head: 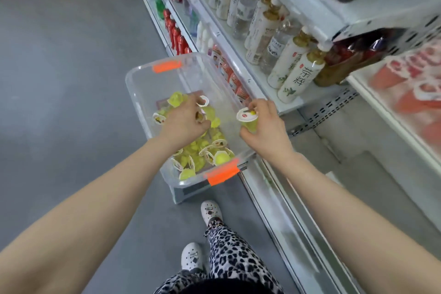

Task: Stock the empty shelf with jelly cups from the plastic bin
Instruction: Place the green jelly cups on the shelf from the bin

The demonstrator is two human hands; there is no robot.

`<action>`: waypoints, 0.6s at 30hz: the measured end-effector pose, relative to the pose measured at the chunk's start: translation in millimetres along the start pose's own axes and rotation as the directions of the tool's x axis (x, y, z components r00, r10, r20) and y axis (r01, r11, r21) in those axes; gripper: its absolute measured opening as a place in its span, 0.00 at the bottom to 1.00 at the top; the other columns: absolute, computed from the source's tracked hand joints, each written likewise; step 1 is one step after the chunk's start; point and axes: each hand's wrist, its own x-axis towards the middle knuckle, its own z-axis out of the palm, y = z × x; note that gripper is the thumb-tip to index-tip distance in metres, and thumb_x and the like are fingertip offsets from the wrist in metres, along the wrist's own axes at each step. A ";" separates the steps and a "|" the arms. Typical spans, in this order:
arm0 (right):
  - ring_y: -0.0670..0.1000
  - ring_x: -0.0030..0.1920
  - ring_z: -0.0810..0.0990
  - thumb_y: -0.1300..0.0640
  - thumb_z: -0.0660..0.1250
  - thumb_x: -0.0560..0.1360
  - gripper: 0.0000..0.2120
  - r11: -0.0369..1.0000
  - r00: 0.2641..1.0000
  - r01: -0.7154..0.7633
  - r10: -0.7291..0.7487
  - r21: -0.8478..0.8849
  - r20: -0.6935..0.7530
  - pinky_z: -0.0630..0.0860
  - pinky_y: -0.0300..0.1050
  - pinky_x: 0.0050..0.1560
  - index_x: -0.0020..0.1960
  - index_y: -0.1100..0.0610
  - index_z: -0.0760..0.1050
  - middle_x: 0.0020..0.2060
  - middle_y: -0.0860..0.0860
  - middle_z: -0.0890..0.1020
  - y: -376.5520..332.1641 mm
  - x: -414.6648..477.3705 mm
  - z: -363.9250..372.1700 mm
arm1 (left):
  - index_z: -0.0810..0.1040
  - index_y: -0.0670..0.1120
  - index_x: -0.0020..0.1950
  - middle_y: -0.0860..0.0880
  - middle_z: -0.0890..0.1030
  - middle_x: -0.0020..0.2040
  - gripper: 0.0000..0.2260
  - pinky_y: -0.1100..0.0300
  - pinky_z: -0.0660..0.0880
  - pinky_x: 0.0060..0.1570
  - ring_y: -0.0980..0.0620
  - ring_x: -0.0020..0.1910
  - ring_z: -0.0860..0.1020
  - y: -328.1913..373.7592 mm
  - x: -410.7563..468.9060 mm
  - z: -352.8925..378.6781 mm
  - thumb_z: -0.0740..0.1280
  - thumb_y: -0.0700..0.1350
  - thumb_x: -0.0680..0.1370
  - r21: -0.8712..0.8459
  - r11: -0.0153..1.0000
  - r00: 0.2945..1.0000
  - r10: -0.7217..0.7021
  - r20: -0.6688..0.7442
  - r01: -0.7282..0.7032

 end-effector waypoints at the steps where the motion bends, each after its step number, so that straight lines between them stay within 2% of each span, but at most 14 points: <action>1: 0.57 0.50 0.75 0.57 0.69 0.67 0.21 1.000 0.999 -0.018 0.018 0.001 -0.036 0.67 0.45 0.44 0.58 0.58 0.69 0.54 0.53 0.71 -1.2 -10.0 -13.1 | 0.70 0.47 0.63 0.52 0.75 0.45 0.20 0.57 0.66 0.42 0.50 0.44 0.73 9.2 -5.2 -1.8 0.70 0.45 0.72 0.005 1.000 0.999 0.030 0.020 -0.030; 6: 0.54 0.50 0.75 0.55 0.70 0.69 0.20 0.995 0.973 -0.087 0.076 -0.041 -0.220 0.68 0.47 0.43 0.58 0.55 0.69 0.54 0.51 0.72 2.5 -62.1 -80.5 | 0.73 0.48 0.62 0.48 0.74 0.51 0.20 0.58 0.65 0.45 0.46 0.52 0.75 63.5 -26.1 3.5 0.70 0.45 0.70 0.063 0.961 0.958 0.259 0.126 -0.269; 9: 0.52 0.50 0.74 0.52 0.71 0.69 0.20 0.988 0.940 -0.144 0.122 -0.047 -0.318 0.70 0.48 0.43 0.57 0.53 0.68 0.53 0.49 0.71 9.2 -93.9 -120.9 | 0.72 0.49 0.64 0.46 0.75 0.58 0.21 0.58 0.67 0.49 0.46 0.58 0.74 108.7 -38.6 9.4 0.70 0.47 0.72 0.042 0.927 0.921 0.365 0.140 -0.374; 11: 0.50 0.49 0.73 0.52 0.71 0.70 0.19 0.985 0.912 -0.166 0.136 -0.045 -0.386 0.69 0.47 0.43 0.57 0.53 0.69 0.53 0.49 0.71 13.8 -115.2 -148.3 | 0.70 0.49 0.65 0.47 0.77 0.60 0.23 0.55 0.71 0.51 0.46 0.57 0.75 142.5 -46.9 13.1 0.71 0.50 0.72 0.008 0.909 0.902 0.412 0.126 -0.416; 14: 0.47 0.50 0.70 0.51 0.71 0.70 0.18 0.978 0.867 -0.193 0.133 -0.078 -0.481 0.69 0.46 0.44 0.57 0.54 0.70 0.53 0.50 0.73 22.1 -147.1 -190.6 | 0.68 0.51 0.63 0.49 0.78 0.57 0.23 0.56 0.70 0.45 0.46 0.52 0.77 191.6 -60.9 20.1 0.71 0.51 0.71 -0.026 0.866 0.856 0.498 0.140 -0.499; 16: 0.47 0.51 0.71 0.50 0.70 0.71 0.18 0.971 0.829 -0.219 0.135 -0.092 -0.543 0.72 0.46 0.46 0.57 0.54 0.70 0.54 0.50 0.74 28.1 -169.2 -217.5 | 0.69 0.51 0.63 0.51 0.79 0.55 0.22 0.58 0.69 0.42 0.48 0.49 0.78 224.4 -73.3 24.0 0.71 0.51 0.72 -0.056 0.810 0.796 0.585 0.153 -0.584; 18: 0.47 0.52 0.72 0.49 0.70 0.71 0.17 0.965 0.773 -0.246 0.142 -0.086 -0.618 0.74 0.48 0.46 0.56 0.53 0.71 0.54 0.49 0.74 34.7 -192.2 -242.8 | 0.71 0.50 0.63 0.51 0.78 0.56 0.22 0.59 0.67 0.45 0.49 0.52 0.77 258.1 -87.5 28.4 0.71 0.51 0.72 -0.048 0.741 0.731 0.670 0.129 -0.670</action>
